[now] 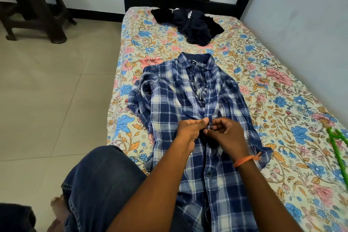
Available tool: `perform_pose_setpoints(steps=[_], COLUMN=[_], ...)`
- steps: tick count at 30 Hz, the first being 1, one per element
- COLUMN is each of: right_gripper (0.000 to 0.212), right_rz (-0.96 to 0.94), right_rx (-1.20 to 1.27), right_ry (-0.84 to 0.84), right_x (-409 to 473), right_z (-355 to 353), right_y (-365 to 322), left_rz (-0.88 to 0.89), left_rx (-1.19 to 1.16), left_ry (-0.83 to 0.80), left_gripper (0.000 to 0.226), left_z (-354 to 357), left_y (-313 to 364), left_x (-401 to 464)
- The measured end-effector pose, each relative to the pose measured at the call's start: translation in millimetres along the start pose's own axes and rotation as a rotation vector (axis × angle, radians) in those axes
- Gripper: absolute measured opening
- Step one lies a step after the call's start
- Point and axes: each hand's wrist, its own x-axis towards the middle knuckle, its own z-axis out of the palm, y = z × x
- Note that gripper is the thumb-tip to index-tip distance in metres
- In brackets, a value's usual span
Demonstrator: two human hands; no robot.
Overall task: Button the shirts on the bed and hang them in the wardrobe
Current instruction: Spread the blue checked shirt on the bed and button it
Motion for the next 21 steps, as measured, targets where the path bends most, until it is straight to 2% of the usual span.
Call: perform_pose_setpoints(steps=[5, 11, 18, 21], right_gripper=[0.024, 0.032, 0.010, 0.007], right_rz=[0.038, 0.191, 0.182, 0.115], right_rx=[0.072, 0.373, 0.346, 0.186], right_ry=[0.028, -0.033, -0.020, 0.061], right_x=[-1, -7, -3, -4], right_z=[4, 0, 3, 9], right_y=[4, 8, 12, 15], left_rz=[0.018, 0.090, 0.137, 0.160], left_rx=[0.062, 0.195, 0.293, 0.324], left_ry=[0.039, 0.076, 0.121, 0.158], left_gripper=[0.019, 0.024, 0.030, 0.024], left_z=[2, 5, 5, 7], left_y=[-1, -9, -13, -18], left_x=[1, 3, 3, 3])
